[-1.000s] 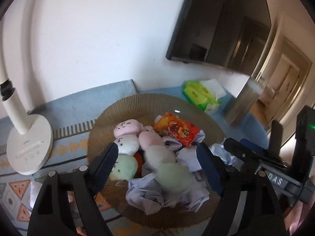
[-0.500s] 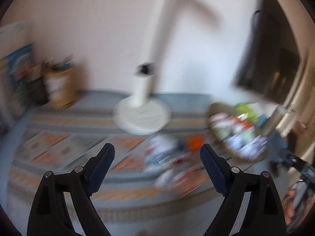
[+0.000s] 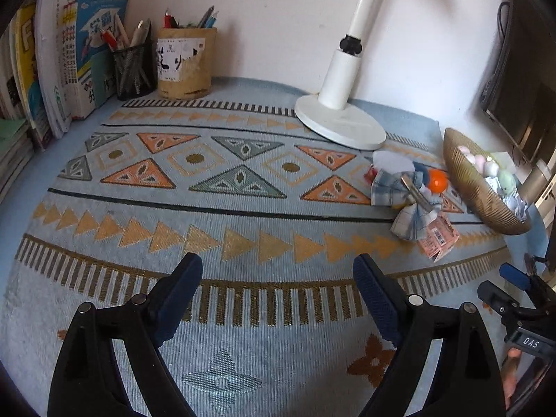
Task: Organize objects
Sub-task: 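Move both grippers back toward the toys beside the pink box, then grasp the plaid cloth with the left gripper while the right gripper grasps the pink juice box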
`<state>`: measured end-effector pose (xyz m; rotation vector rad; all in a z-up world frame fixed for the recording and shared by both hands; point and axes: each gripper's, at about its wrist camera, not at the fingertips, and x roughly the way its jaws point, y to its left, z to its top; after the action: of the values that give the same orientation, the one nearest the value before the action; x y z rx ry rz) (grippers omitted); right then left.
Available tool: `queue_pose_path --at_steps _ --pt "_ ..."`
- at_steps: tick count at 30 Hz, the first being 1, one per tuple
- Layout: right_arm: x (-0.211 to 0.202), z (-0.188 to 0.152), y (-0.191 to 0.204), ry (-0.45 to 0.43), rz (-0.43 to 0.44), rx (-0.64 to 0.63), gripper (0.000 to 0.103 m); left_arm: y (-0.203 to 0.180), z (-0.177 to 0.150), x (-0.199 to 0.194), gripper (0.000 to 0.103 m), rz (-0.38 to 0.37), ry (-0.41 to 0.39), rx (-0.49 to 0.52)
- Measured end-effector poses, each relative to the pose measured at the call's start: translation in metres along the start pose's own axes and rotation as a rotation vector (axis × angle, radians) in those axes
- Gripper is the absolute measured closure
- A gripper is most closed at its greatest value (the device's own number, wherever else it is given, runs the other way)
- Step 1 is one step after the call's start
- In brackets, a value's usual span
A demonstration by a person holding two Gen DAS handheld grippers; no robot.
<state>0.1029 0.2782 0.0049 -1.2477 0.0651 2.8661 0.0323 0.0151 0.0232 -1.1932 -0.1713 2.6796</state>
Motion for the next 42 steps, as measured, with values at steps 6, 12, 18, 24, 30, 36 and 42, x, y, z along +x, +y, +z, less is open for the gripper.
queue_pose_path --at_steps 6,12,18,24,30,36,42 --pt "0.003 0.001 -0.005 0.020 0.007 0.018 0.011 -0.006 -0.002 -0.002 0.015 0.016 -0.003 0.026" --pt "0.021 0.015 -0.001 0.108 0.046 0.027 0.011 -0.015 0.018 0.004 0.015 -0.052 0.042 -0.014" --pt "0.067 0.053 0.026 0.186 0.055 0.030 0.011 -0.063 0.057 0.038 0.015 -0.148 0.090 0.017" --pt "0.053 0.042 -0.008 0.141 -0.121 0.065 0.016 -0.099 0.057 0.070 0.015 -0.203 0.139 0.046" --pt "0.036 0.027 -0.045 0.114 -0.017 0.205 0.016 -0.122 0.047 0.089 0.026 -0.180 0.165 0.104" --pt "0.052 0.048 -0.011 0.132 0.091 0.207 0.016 -0.084 0.041 0.071 0.079 -0.157 0.155 0.075" --pt "0.073 0.059 0.015 0.132 -0.001 0.148 0.040 -0.038 0.034 0.054 0.081 -0.166 0.152 0.030"
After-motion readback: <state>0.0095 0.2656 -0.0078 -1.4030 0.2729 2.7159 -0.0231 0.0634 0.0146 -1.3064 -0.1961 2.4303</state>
